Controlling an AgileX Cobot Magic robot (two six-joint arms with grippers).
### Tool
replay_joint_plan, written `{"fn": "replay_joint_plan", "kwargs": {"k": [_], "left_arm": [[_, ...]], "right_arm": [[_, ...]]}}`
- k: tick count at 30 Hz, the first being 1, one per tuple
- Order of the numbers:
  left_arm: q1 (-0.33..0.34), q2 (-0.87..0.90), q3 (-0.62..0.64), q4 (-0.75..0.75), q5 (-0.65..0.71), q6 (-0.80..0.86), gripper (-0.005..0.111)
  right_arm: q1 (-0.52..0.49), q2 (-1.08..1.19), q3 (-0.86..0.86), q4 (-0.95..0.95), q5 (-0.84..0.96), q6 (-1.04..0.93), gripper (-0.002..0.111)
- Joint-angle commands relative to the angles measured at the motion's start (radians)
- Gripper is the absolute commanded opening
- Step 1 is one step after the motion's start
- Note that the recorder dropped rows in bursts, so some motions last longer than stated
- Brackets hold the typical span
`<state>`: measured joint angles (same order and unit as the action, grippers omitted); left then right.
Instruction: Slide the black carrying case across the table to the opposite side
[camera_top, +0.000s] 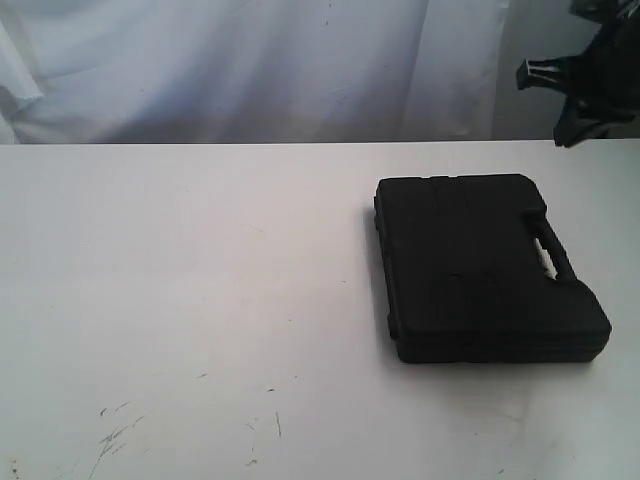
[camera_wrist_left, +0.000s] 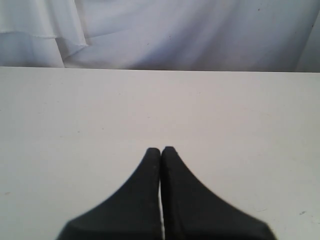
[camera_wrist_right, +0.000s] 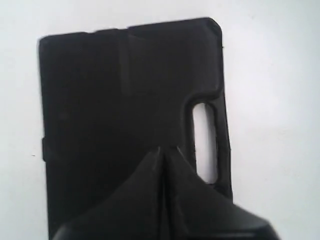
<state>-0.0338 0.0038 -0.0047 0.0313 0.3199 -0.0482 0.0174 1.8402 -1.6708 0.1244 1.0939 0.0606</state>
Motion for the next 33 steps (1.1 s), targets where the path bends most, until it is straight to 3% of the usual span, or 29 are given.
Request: {"fn": "replay_joint_plan", "kwargs": {"k": [1, 5, 12, 17, 33], "left_arm": [[-0.005, -0.004, 0.005, 0.003, -0.005, 0.001, 0.000], [-0.005, -0.004, 0.005, 0.003, -0.005, 0.001, 0.000], [-0.005, -0.004, 0.005, 0.003, -0.005, 0.001, 0.000], [-0.005, -0.004, 0.005, 0.003, -0.005, 0.001, 0.000], [-0.005, -0.004, 0.005, 0.003, -0.005, 0.001, 0.000]], "right_arm": [[0.035, -0.206, 0.167, 0.052, -0.180, -0.029, 0.000], [0.077, -0.468, 0.454, 0.167, -0.459, -0.104, 0.000], [0.123, -0.762, 0.676, 0.178, -0.545, -0.106, 0.000], [0.123, -0.908, 0.700, 0.178, -0.468, -0.097, 0.000], [0.123, -1.168, 0.700, 0.106, -0.487, -0.114, 0.000]]}}
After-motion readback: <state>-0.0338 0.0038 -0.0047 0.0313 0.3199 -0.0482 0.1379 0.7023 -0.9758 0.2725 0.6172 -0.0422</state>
